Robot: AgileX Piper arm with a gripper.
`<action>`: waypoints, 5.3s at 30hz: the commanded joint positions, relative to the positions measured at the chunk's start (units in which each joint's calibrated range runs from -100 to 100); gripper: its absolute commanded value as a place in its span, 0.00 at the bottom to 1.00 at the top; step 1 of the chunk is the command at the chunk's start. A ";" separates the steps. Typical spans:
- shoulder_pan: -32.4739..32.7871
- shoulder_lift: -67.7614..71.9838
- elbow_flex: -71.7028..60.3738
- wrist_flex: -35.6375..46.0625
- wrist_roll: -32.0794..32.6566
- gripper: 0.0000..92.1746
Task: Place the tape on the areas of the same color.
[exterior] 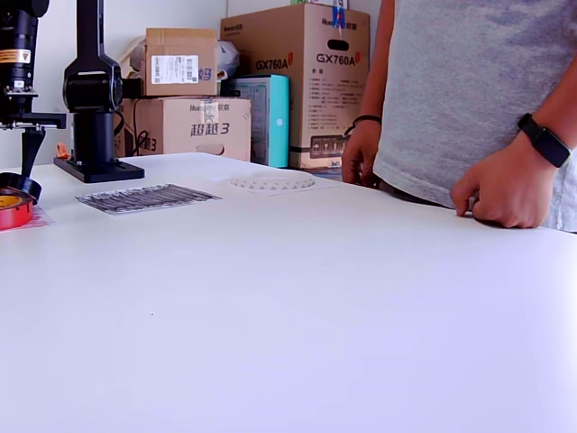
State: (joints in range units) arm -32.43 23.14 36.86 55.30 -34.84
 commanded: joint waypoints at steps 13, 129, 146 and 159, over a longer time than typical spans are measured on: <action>0.00 0.53 -0.55 0.24 -0.11 0.00; 23.76 -8.92 12.44 -4.85 7.67 0.00; 23.84 -8.83 12.44 -9.52 7.83 0.00; 24.16 -8.73 12.35 -9.52 7.83 0.50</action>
State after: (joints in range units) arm -8.07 14.67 49.42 46.01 -27.11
